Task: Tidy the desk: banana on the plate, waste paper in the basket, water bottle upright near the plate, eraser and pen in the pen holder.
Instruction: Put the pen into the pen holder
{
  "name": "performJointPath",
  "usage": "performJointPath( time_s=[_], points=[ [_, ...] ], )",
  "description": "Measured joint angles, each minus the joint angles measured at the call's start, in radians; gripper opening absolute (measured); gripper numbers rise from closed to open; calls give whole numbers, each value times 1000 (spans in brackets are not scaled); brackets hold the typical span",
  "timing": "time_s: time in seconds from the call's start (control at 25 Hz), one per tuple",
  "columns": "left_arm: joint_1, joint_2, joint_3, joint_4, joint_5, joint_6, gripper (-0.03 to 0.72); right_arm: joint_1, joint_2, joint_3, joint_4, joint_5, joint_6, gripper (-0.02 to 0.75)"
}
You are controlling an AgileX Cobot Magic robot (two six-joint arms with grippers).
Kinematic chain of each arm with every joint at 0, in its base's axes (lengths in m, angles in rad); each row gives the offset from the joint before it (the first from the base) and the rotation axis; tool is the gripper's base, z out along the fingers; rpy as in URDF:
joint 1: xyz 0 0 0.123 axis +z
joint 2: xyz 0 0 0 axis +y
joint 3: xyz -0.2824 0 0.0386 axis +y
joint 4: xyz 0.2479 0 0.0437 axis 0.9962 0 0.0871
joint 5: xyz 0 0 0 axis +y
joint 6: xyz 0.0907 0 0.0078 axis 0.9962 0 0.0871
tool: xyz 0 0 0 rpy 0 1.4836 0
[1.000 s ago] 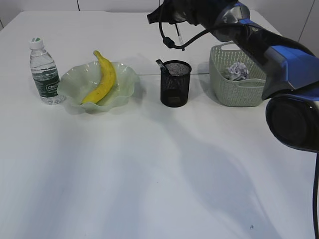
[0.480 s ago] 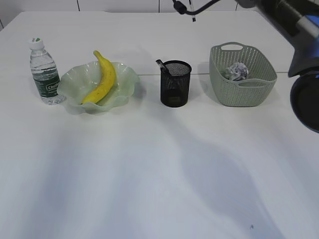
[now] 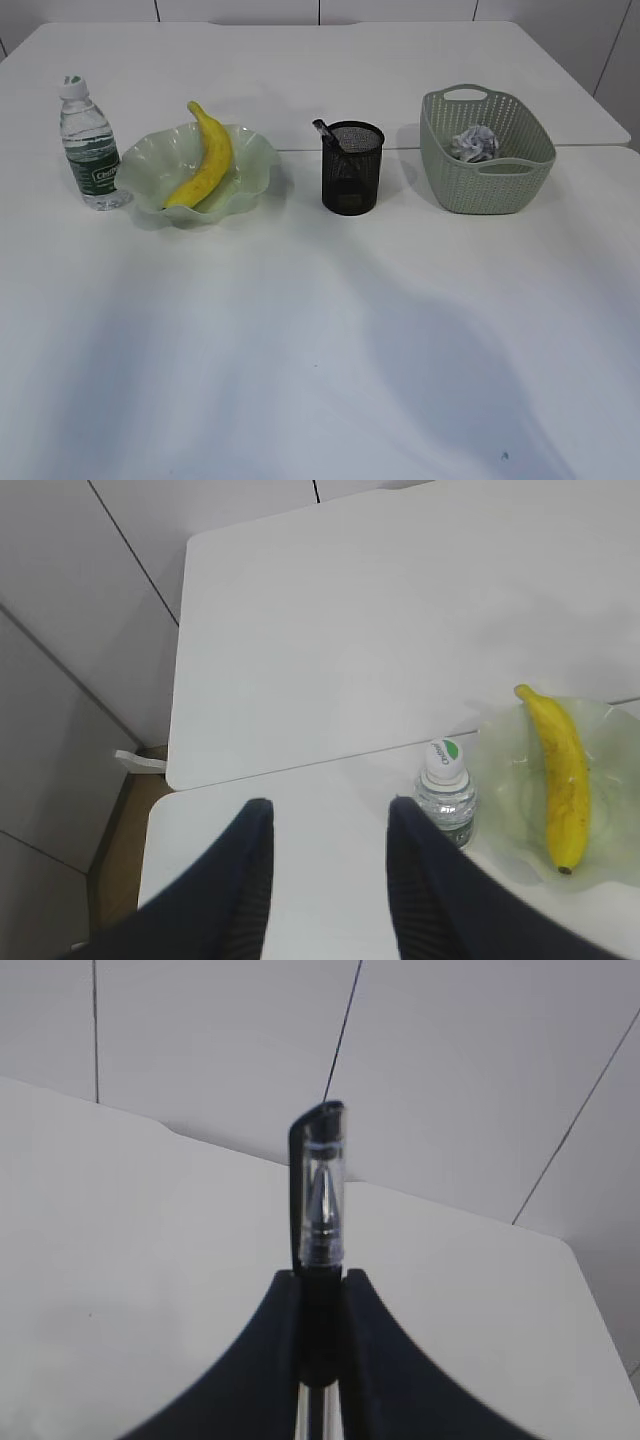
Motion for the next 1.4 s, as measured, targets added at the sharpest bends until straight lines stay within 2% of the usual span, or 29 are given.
performJointPath(
  time_s=[0.24,0.68,1.4],
  points=[
    [0,6,0,0,-23,0,260,0,-49,0,92,8,-99,55],
    [0,22,0,0,-55,0,260,0,-140,0,108,48,-126,55],
    [0,29,0,0,-106,0,260,0,-423,-10,144,211,-234,55]
  ],
)
